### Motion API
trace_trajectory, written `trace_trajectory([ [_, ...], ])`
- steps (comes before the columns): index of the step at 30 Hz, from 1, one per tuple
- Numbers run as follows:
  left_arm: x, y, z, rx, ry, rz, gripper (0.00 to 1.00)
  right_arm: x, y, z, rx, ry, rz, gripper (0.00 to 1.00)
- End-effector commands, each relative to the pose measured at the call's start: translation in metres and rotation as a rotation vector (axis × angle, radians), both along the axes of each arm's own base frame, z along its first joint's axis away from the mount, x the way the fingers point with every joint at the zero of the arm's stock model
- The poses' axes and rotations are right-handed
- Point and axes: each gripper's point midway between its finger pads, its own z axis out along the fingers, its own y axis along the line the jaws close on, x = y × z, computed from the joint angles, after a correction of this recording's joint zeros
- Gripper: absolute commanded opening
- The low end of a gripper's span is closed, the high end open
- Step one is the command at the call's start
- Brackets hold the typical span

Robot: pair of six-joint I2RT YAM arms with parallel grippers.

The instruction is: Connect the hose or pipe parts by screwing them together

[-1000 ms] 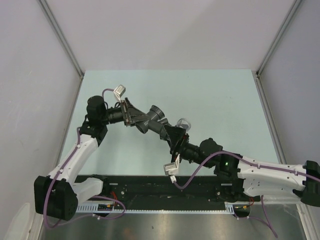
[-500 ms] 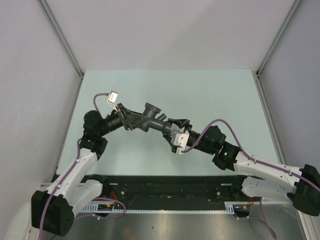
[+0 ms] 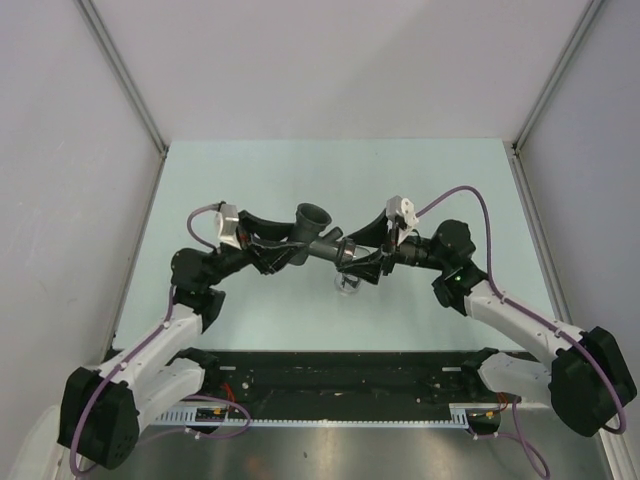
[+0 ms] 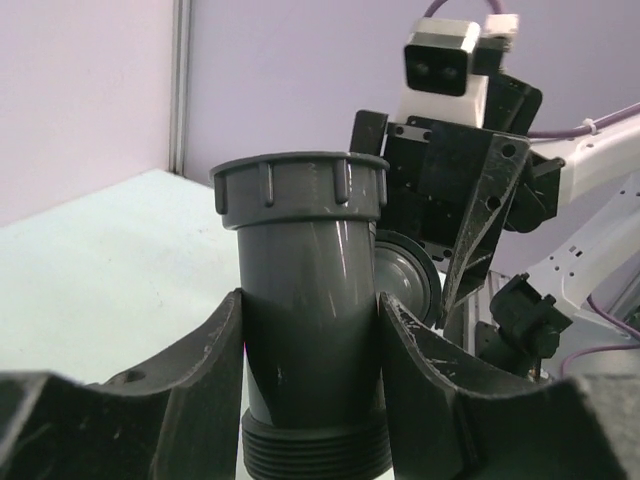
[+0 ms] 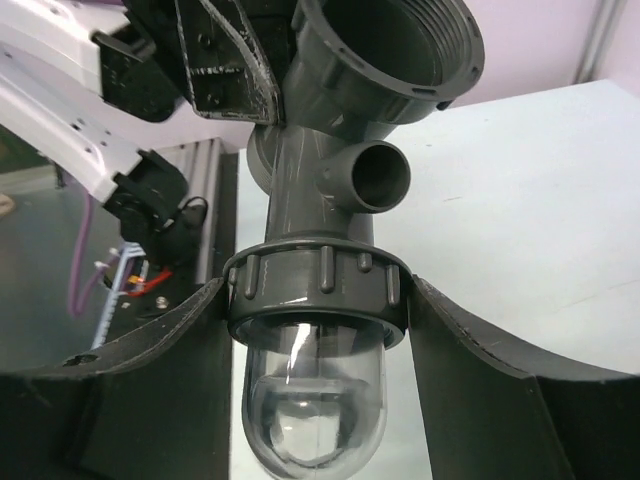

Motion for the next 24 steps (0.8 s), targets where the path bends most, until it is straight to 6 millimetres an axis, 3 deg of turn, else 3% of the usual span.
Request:
trace_trajectory([
  [1,-0.02,-0.002,0.025,-0.007,-0.25,-0.04,0.01,-0.004,-0.008,0.041,0.099,0.016,0.03,0.0],
  [2,-0.018,-0.001,0.027,-0.024,-0.224,-0.028,0.07,-0.005,-0.008,0.04,0.091,-0.001,0.028,0.0],
  [3,-0.015,0.002,0.031,-0.04,-0.203,-0.011,0.34,-0.004,-0.01,0.04,0.084,-0.02,0.013,0.0],
  [4,-0.013,0.005,0.036,-0.062,-0.181,0.001,0.49,0.003,-0.012,0.033,0.051,-0.052,-0.032,0.0],
  [6,-0.007,0.014,0.037,-0.086,-0.071,-0.002,0.79,0.004,-0.019,0.039,0.037,-0.117,-0.078,0.0],
  [9,-0.002,0.023,0.037,-0.085,0.084,-0.026,0.84,0.01,-0.027,0.048,-0.004,-0.214,-0.143,0.0],
  [13,0.012,0.025,0.029,-0.016,0.321,-0.014,0.83,0.025,-0.037,0.034,-0.169,-0.384,-0.275,0.0],
  [14,0.015,0.026,0.027,0.003,0.349,0.008,0.83,0.032,-0.04,0.033,-0.23,-0.513,-0.319,0.0],
  [15,0.022,0.03,0.026,0.008,0.372,0.055,0.84,0.026,-0.033,0.035,-0.247,-0.561,-0.331,0.0],
  [17,0.03,0.036,0.017,0.035,0.46,0.127,0.86,0.042,-0.044,0.043,-0.341,-0.721,-0.478,0.0],
  [21,0.035,0.037,0.01,0.03,0.635,0.113,0.86,0.033,-0.047,0.077,-0.379,-0.985,-0.637,0.0],
  [24,0.036,0.034,0.01,-0.044,0.812,0.068,0.85,0.024,-0.045,0.091,-0.434,-1.143,-0.671,0.0],
])
